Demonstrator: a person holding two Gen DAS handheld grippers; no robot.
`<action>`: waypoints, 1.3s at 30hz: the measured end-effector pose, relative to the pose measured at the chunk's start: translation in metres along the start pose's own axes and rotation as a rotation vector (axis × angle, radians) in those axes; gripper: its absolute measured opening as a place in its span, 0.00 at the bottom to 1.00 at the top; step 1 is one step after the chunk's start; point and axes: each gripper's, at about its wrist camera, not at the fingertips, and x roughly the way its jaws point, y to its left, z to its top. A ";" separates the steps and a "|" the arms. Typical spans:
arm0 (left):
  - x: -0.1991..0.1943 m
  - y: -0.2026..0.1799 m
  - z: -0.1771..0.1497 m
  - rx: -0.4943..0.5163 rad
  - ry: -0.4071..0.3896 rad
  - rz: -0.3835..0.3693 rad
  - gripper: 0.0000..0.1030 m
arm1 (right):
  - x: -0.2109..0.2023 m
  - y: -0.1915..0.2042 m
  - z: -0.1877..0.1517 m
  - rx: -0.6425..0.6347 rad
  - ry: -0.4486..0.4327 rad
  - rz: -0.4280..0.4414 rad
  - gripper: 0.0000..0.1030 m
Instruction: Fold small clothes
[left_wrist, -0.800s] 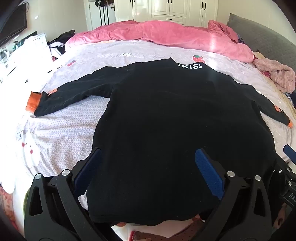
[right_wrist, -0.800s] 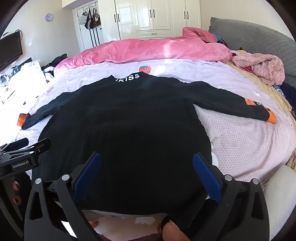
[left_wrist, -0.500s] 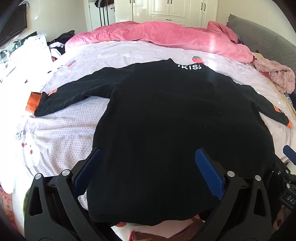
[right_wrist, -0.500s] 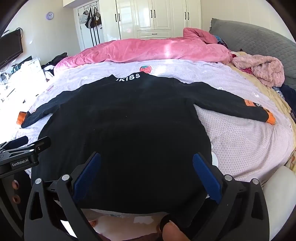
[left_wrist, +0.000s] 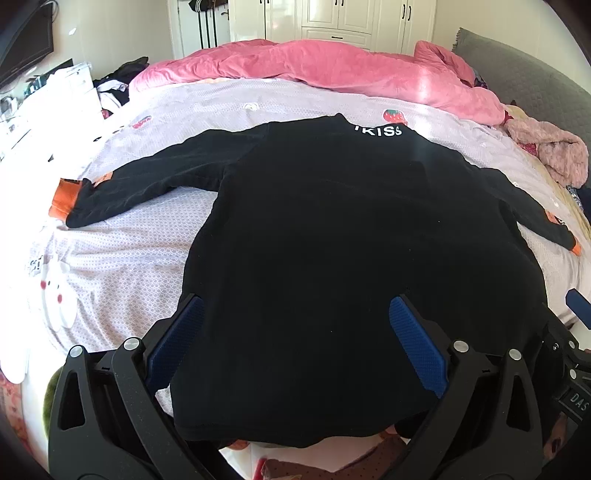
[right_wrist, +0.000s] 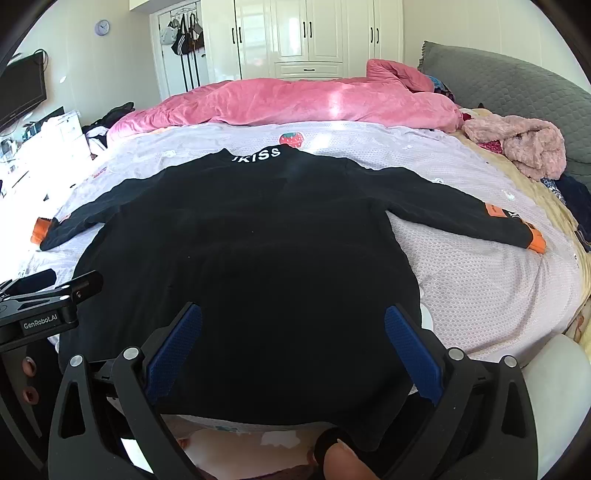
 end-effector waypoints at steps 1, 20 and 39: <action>0.000 0.000 0.000 0.002 -0.001 0.000 0.92 | 0.000 0.000 0.000 0.001 0.000 -0.001 0.96; 0.001 0.000 0.000 0.006 0.001 -0.001 0.92 | 0.000 -0.003 0.000 0.003 0.000 0.007 0.96; 0.003 -0.004 0.000 0.020 0.005 0.002 0.92 | 0.000 -0.002 0.000 0.005 0.001 0.006 0.96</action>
